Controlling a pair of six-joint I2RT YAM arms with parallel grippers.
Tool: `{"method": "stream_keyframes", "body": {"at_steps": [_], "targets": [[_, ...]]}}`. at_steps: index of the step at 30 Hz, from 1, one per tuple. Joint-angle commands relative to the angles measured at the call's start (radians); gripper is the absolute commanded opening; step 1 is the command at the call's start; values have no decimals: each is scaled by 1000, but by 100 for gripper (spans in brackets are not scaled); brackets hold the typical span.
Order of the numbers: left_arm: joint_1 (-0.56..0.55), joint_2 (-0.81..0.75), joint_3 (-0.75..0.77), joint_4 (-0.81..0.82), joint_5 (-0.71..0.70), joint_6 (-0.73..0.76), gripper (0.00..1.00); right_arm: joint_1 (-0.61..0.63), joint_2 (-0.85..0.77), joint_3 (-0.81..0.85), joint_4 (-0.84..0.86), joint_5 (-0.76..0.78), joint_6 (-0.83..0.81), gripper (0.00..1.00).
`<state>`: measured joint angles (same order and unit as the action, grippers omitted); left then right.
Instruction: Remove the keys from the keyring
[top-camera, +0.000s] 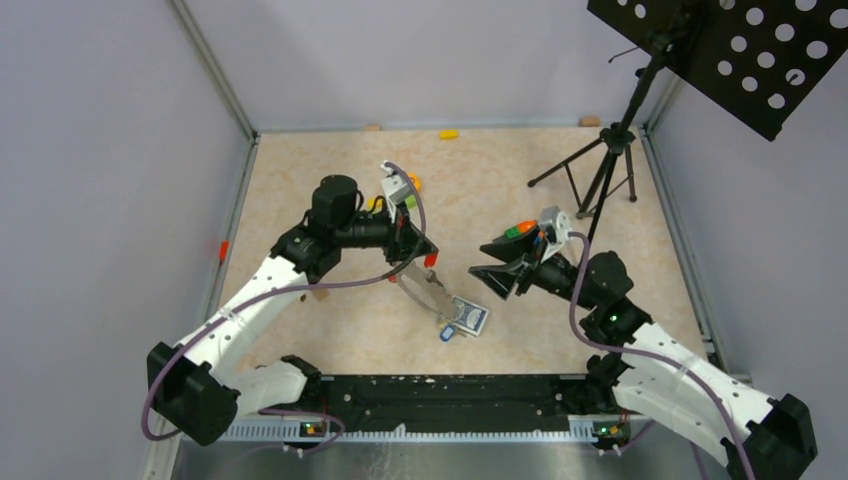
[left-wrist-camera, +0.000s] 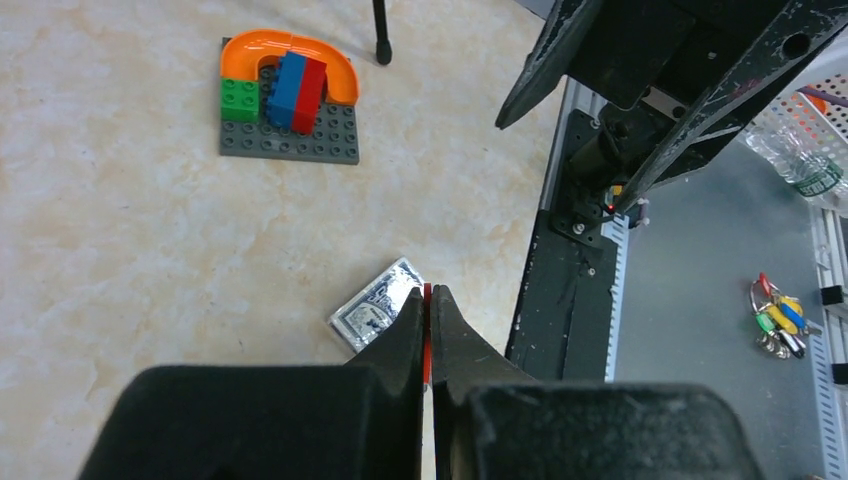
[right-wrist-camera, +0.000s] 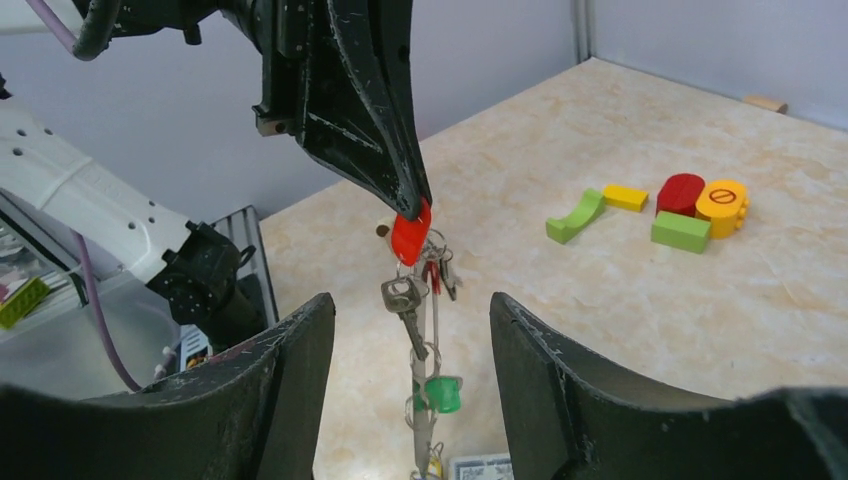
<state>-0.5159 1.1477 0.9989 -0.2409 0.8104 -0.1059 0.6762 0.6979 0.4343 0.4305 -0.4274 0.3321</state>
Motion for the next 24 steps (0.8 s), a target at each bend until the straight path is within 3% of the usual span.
{"method": "stream_keyframes", "body": {"at_steps": [1,11,24], "targets": [[-18,-32,44,56,53,-26,0,24,64,59,167,-68,-15,58],[-42,-22,70,58,68,-35,0,59,233,75,364,-172,-27,58],[-55,-22,71,66,41,-53,0,116,294,34,335,-122,-119,57]]}}
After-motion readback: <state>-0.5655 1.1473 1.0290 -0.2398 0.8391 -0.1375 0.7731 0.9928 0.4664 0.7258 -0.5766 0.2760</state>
